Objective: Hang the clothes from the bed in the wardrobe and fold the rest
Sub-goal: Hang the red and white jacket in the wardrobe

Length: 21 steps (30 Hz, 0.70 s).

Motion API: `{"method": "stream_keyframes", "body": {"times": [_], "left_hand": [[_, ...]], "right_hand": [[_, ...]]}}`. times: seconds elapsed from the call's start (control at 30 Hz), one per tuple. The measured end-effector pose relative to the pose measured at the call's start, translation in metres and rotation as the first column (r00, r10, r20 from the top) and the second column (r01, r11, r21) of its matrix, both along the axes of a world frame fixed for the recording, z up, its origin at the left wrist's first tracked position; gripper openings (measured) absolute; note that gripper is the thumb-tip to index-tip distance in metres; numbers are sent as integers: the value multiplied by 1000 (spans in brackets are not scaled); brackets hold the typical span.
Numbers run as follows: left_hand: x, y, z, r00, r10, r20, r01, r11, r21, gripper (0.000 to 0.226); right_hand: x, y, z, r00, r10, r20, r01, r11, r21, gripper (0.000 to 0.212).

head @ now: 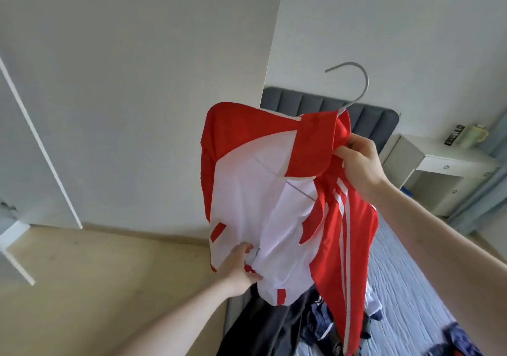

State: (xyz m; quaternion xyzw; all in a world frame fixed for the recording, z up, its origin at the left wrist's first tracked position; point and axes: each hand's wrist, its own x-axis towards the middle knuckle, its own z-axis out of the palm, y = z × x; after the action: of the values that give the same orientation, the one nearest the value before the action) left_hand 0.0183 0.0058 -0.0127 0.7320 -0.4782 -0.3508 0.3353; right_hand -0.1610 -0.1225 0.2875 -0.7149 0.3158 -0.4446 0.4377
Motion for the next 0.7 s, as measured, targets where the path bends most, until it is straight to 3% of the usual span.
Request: {"method": "stream_keyframes", "body": {"times": [0.13, 0.37, 0.47, 0.57, 0.7], "left_hand": [[-2, -28, 6, 986, 148, 75, -140, 985, -100, 47], [21, -52, 6, 965, 110, 239, -43, 961, -272, 27], [23, -56, -4, 970, 57, 236, -4, 976, -218, 20], [17, -52, -28, 994, 23, 108, -10, 993, -118, 9], [6, -37, -71, 996, 91, 15, -91, 996, 23, 23]], "right_hand": [[-1, -1, 0, 998, -35, 60, 33, 999, 28, 34], [-21, -5, -17, 975, -152, 161, 128, 981, 146, 25], [-29, -2, -41, 968, -177, 177, 142, 971, 194, 25], [-40, -5, -78, 965, -212, 152, 168, 951, 258, 25], [-60, -13, -145, 964, -245, 103, 187, 900, 394, 23]]}}
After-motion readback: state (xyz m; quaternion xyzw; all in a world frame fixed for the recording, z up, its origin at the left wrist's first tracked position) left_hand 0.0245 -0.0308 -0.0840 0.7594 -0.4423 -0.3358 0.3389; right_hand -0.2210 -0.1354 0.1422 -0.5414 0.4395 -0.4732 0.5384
